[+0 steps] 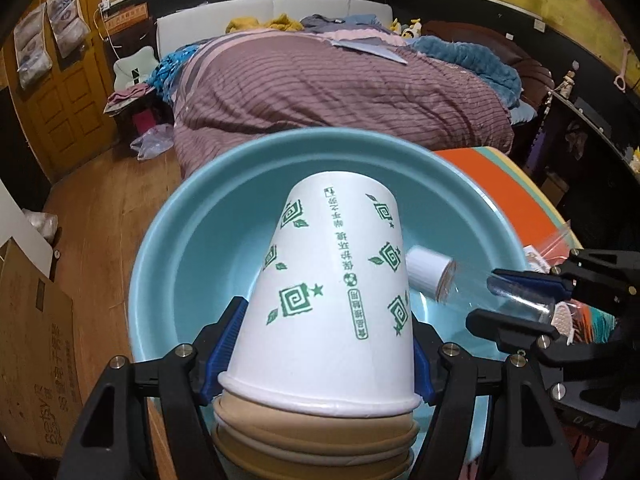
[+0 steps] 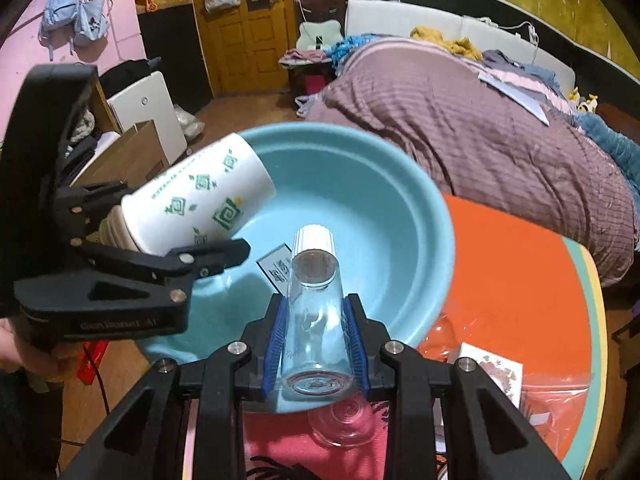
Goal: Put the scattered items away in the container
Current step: 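Carry the cup stack and bottle over the light-blue basin with both tools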
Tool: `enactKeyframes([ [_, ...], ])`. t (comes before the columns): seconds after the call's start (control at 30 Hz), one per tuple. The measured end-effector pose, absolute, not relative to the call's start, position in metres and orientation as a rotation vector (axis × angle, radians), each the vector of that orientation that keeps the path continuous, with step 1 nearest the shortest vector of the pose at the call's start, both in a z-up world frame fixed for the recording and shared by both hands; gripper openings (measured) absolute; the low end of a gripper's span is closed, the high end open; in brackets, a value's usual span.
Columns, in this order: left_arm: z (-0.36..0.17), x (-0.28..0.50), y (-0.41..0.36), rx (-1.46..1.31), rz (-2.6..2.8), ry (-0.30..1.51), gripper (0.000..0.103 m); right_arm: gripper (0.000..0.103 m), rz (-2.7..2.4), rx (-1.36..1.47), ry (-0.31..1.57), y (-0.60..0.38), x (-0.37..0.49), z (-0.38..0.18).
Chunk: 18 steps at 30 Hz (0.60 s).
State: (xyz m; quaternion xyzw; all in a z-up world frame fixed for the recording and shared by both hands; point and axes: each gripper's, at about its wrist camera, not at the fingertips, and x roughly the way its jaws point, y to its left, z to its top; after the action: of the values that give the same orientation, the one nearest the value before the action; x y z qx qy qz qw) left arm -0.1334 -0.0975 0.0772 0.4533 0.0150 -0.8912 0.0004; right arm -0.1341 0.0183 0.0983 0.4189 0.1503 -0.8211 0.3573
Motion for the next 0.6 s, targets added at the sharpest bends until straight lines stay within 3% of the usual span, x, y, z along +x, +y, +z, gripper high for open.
enactKeyframes([
  [0.6,0.052,-0.14,-0.092,1.515,-2.75,0.002,0.075,0.032,-2.089,1.105,0.465,-0.004,-0.138,0.079],
])
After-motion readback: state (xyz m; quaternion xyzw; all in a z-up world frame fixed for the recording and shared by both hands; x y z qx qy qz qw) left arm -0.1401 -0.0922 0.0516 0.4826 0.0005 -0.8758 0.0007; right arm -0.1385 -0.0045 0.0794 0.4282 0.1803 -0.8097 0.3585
